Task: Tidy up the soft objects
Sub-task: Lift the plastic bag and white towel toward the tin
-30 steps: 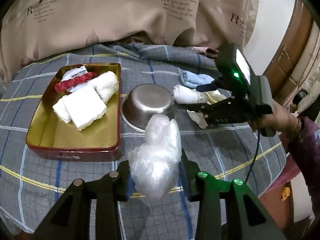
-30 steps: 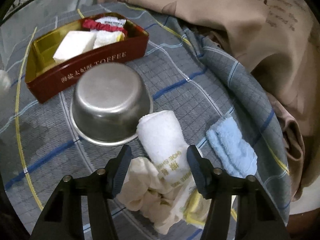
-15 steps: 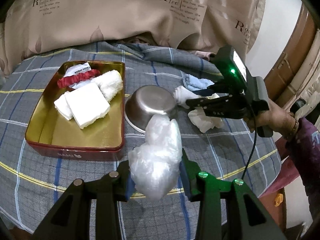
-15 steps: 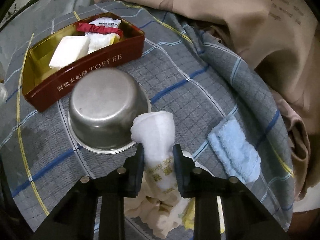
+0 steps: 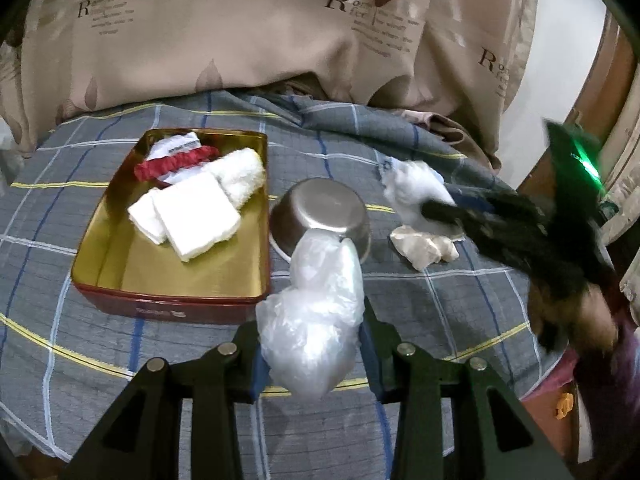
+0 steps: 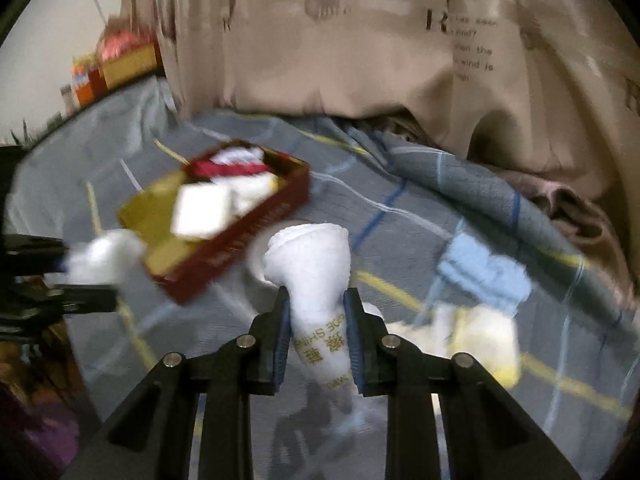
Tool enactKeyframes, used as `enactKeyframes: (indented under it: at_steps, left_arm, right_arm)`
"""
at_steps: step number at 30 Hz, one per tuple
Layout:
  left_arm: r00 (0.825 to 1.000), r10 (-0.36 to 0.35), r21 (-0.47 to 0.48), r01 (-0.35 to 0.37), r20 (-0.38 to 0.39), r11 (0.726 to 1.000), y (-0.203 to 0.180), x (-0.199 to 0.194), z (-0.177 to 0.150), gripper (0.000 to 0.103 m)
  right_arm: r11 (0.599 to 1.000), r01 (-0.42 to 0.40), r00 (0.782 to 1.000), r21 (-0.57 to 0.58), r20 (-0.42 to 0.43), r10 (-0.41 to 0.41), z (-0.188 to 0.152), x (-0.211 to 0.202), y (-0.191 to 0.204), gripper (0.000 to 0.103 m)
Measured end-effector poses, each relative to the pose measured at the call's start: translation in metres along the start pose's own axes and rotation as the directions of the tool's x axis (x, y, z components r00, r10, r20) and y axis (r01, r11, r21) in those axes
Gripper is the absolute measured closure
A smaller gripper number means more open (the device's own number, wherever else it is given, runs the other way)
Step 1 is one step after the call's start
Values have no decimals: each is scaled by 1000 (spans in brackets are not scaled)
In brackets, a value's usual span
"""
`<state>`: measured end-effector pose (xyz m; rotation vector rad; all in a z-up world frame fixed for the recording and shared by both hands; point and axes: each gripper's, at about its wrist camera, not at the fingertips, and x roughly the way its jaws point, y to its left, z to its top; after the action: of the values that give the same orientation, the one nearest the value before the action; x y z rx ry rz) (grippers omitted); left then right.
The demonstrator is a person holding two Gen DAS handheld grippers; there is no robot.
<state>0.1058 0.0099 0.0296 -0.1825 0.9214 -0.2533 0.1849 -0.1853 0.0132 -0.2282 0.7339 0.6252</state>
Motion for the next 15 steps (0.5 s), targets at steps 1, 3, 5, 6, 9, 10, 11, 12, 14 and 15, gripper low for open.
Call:
enactKeyframes:
  at_steps: [1,3,5,6,9,10,11,12,14,15]
  left_arm:
    - [1000,5,-3,-5,6,1000,3,-3,0,65]
    - [1000,22,-2,-22,19,1000,9,-8,0,65]
    - [999,39,2,-40,30,999,14,-13,-1,65]
    - [998,53,2,-54,41,999,18,-16,-2,65]
    - [994,87,-2,-87,63,996,30,-20,-3,65]
    - [993,102,-6,-102,66,995,36,-21,-3,65]
    - [992,107,-11,-107,67,994,41,-22,-4,65]
    - [991,112,-19,-111,69,994,46,-22,-4,65]
    - [989,128,-32,-126,74,991,55,-22,-4,65]
    - [988,133,-35,-131,74,991,59,-22,-3,65]
  right_arm:
    - [1000,-11,1000,27,27,11,-5,-7,7,80]
    - [995,-36,996,95,80,29,-19,-23,23,80]
    - [986,-61,992,153,122,42,-31,-32,36,80]
    - [983,-64,990,174,137,41,-35,-34,41,80]
    - [967,-92,983,238,175,51,-49,-43,55,80]
    - [966,-93,983,242,178,51,-50,-43,58,80]
    - [966,-95,983,242,178,52,-51,-43,63,80]
    - [964,-102,982,244,178,59,-51,-43,66,80]
    - [964,-101,982,244,183,57,-51,-45,71,80]
    - [965,-103,981,240,184,59,-50,-46,73,80]
